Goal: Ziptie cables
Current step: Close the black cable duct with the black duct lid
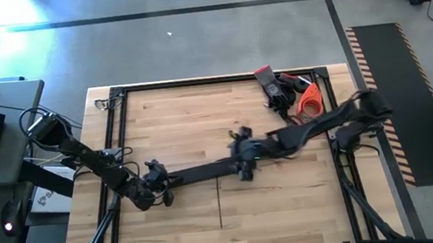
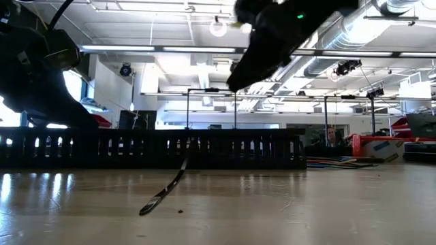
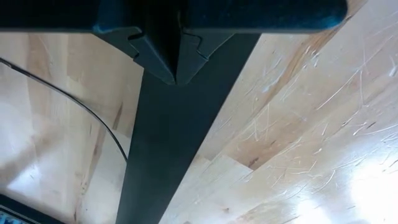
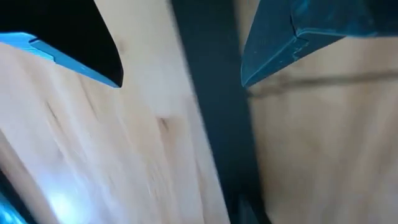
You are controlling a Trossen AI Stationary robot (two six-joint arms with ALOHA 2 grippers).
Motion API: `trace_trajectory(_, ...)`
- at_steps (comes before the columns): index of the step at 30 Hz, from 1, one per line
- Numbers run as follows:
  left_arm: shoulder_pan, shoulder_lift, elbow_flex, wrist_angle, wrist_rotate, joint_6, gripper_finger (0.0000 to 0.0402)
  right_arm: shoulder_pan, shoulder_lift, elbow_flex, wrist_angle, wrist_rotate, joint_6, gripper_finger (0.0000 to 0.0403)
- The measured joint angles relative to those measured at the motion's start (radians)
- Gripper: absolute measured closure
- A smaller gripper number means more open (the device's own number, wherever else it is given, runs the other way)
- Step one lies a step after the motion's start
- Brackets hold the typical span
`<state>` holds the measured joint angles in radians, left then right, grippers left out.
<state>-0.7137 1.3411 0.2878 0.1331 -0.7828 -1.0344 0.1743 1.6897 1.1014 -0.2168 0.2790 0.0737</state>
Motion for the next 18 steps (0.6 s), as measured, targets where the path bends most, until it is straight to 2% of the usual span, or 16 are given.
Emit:
trace_trajectory(5, 0.001, 0.0, 0.0, 0.001, -0.001, 0.007, 0.0402, 0.043, -0.126, -0.206, 0.357, 0.014, 0.087, 0.0096)
trace_trajectory(8, 0.001, 0.0, 0.0, 0.002, -0.001, 0.007, 0.0402, 0.061, -0.132, -0.267, 0.45, 0.048, 0.136, 0.0118)
trace_trajectory(14, 0.001, 0.0, 0.0, 0.006, -0.001, 0.006, 0.0402, 0.07, -0.028, -0.422, 0.469, 0.085, 0.361, 0.0215)
trace_trajectory(18, 0.001, 0.0, -0.001, 0.009, 0.0, 0.007, 0.0402, 0.069, 0.011, -0.472, 0.528, 0.117, 0.463, 0.0285)
